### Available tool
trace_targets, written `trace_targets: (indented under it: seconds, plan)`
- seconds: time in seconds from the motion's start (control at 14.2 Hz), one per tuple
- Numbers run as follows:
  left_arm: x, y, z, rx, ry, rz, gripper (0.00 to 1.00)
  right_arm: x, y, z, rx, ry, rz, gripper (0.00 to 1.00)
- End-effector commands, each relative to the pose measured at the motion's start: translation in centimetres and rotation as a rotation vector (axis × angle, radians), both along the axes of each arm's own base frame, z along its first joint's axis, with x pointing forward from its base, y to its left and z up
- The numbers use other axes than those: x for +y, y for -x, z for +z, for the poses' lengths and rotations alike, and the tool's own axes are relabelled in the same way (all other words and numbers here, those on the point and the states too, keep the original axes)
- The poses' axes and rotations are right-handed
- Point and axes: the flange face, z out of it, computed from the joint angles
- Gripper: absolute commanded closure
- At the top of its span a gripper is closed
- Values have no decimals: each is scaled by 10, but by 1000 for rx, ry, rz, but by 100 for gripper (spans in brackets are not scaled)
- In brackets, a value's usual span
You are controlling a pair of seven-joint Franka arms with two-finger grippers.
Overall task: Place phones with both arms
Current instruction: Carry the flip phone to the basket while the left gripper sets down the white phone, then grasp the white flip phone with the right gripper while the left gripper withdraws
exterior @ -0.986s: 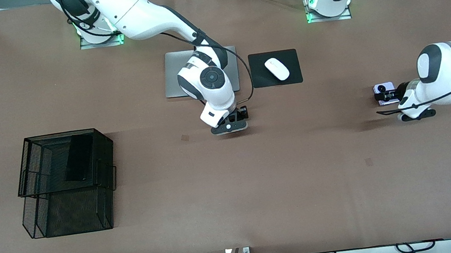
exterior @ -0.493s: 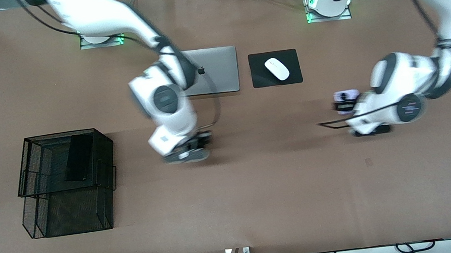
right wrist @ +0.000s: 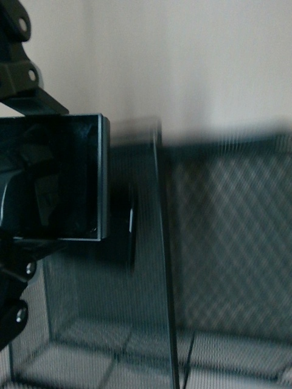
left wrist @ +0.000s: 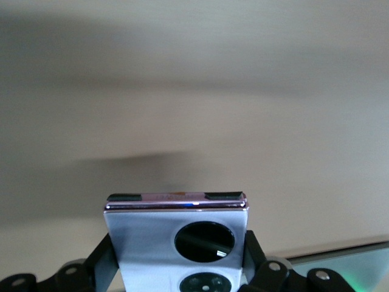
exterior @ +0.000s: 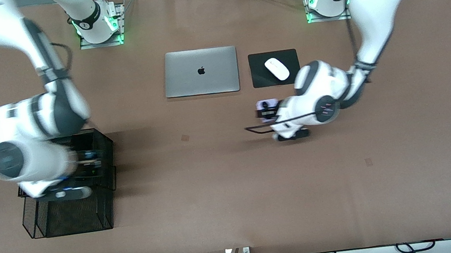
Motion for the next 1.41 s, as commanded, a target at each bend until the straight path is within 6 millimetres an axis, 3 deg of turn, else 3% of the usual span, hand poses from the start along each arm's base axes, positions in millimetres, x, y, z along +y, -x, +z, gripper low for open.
trace_targets:
  seconds: [0.0, 0.07, 0.14, 0.21, 0.35, 0.42, 0.49, 0.56, 0.63, 0.7, 0.85, 0.92, 1.13, 1.27, 1.34]
  plan:
    - [-47, -6, -24, -35, 65, 43, 65, -61, 13, -5, 56, -36, 39, 92]
    - [-64, -2, -28, -54, 82, 38, 65, -80, 17, -11, 75, -41, 28, 92]
    - [-78, 5, -29, -63, 92, 28, 48, -97, 22, -20, 92, -46, 14, 92]
    - [-85, 9, -26, -70, 91, 22, 0, -109, 25, -28, 101, -50, 4, 92]
    - [-73, -1, -12, -83, 71, 39, 0, -120, 25, -43, 105, -53, -9, 89]
    - [-65, -4, -1, -76, 53, 30, 0, -123, 23, -45, 95, -53, -11, 76]
    - [-54, -8, 15, -49, 17, 5, 0, -123, 20, -47, 74, -53, -24, 11]
    - [-42, -11, 34, -47, -38, -32, 0, -120, 17, -40, 57, -52, -21, 0]
    - [-21, -19, 61, -91, -128, -81, 0, -107, 14, -24, 34, -49, -5, 0]
    - [-4, -23, 81, -128, -214, -131, 0, -91, 8, 5, -14, -48, 20, 0]
    - [32, -34, 117, -177, -346, -180, 0, -44, 3, 43, -75, -51, 58, 0]
    - [55, -37, 139, -192, -412, -209, 0, -11, 4, 46, -81, -53, 55, 0]
    - [129, -47, 203, -176, -475, -326, 0, 108, 15, 33, -89, -57, 144, 0]
    - [180, -56, 236, -183, -428, -343, 0, 190, 26, 6, -124, -69, 204, 0]
    - [191, -56, 252, -202, -387, -331, 0, 224, 33, -6, -141, -79, 215, 0]
